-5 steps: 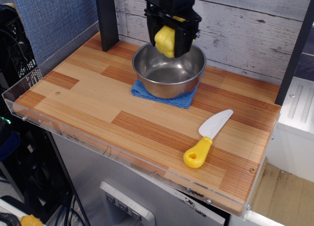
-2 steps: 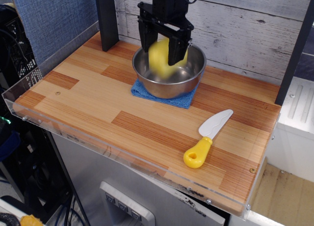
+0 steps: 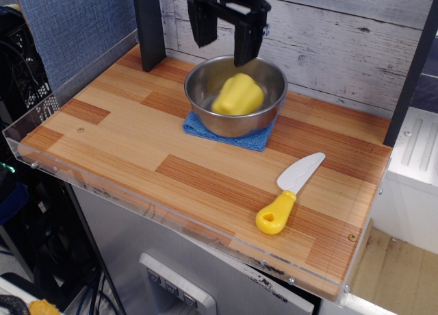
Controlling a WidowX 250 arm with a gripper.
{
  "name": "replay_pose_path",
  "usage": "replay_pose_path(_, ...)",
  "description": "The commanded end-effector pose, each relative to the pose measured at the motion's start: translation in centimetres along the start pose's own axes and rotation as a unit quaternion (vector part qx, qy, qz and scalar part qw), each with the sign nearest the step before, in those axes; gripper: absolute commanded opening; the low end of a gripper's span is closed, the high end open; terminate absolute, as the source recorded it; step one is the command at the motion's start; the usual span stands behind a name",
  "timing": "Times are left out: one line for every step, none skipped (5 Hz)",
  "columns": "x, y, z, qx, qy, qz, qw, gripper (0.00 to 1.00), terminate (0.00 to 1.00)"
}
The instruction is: Put the yellow pepper inside the pan
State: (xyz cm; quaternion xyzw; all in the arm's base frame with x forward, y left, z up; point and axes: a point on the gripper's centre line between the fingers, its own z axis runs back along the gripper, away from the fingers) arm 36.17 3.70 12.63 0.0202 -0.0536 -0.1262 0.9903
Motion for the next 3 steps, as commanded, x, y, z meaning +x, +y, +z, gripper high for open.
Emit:
replay_pose_path(-2.43, -0.50, 7.09, 0.012, -0.055, 0.072, 0.9958, 1.00, 0.00)
replay_pose_path(-3.15, -0.54, 7.26, 0.015, -0.053, 0.099, 0.9935, 1.00, 0.00)
replay_pose_path(-3.30, -0.63, 7.27, 0.009, -0.050, 0.102, 0.9935, 1.00, 1.00)
